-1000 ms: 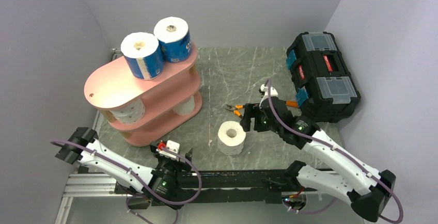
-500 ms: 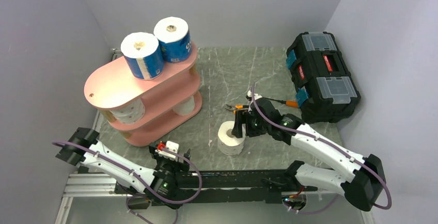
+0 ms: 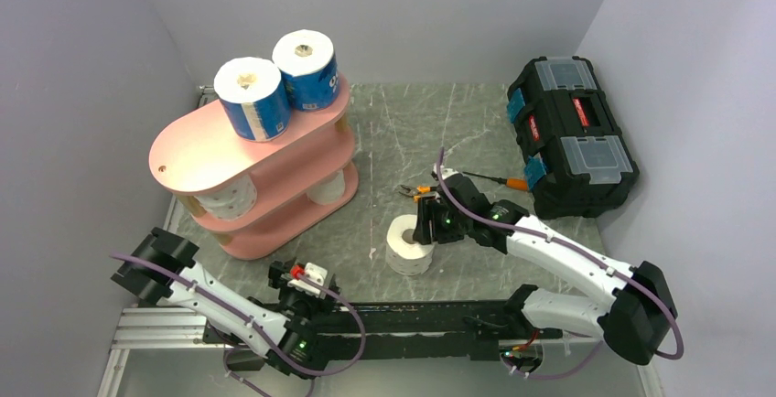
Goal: Place and organize the paper towels onto the shelf
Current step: Pick up the paper towel from the center of the board.
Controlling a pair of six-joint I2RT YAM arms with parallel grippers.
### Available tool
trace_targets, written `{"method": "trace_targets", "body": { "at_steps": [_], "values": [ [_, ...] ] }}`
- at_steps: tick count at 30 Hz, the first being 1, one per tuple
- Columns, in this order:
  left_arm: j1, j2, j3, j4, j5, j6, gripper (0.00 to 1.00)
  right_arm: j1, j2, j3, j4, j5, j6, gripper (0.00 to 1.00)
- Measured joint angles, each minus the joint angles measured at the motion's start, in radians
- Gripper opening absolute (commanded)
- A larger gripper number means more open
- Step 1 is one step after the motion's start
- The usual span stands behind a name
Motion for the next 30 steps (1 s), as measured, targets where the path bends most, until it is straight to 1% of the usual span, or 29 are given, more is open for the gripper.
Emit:
{"method": "trace_targets", "body": {
  "at_steps": [5, 7, 8, 11, 13, 15, 17, 21, 24, 30],
  "values": [
    [-0.012, 0.019, -0.011, 0.000, 0.010, 0.000, 0.99, 0.000, 0.011, 0.000, 0.019, 0.005, 0.000, 0.35],
    [-0.014, 0.018, -0.017, 0.000, 0.010, 0.000, 0.99, 0.000, 0.015, 0.003, 0.024, 0.007, -0.002, 0.28],
    [-0.014, 0.018, -0.021, 0.000, 0.010, 0.000, 0.99, 0.000, 0.016, 0.006, 0.022, 0.011, -0.003, 0.27],
    [-0.015, 0.014, -0.030, 0.000, 0.011, 0.000, 0.99, -0.001, 0.021, 0.028, -0.002, 0.035, -0.016, 0.26],
    [-0.016, 0.010, -0.032, 0.000, 0.011, 0.000, 0.99, -0.001, 0.031, 0.076, -0.042, 0.059, -0.032, 0.25],
    [-0.016, 0.010, -0.032, 0.000, 0.011, 0.000, 0.99, -0.002, 0.044, 0.145, -0.074, 0.077, -0.049, 0.25],
    [-0.017, 0.010, -0.032, 0.000, 0.011, 0.000, 0.99, -0.003, 0.070, 0.251, -0.096, 0.087, -0.070, 0.25],
    [-0.018, 0.011, -0.032, 0.000, 0.011, 0.000, 0.99, -0.012, 0.140, 0.468, -0.070, 0.093, -0.103, 0.25],
    [-0.018, 0.011, -0.032, 0.000, 0.011, 0.000, 0.99, -0.017, 0.211, 0.586, -0.031, 0.087, -0.116, 0.25],
    [-0.019, 0.011, -0.032, 0.000, 0.011, 0.000, 0.99, -0.023, 0.373, 0.727, 0.040, 0.066, -0.117, 0.25]
  ]
}}
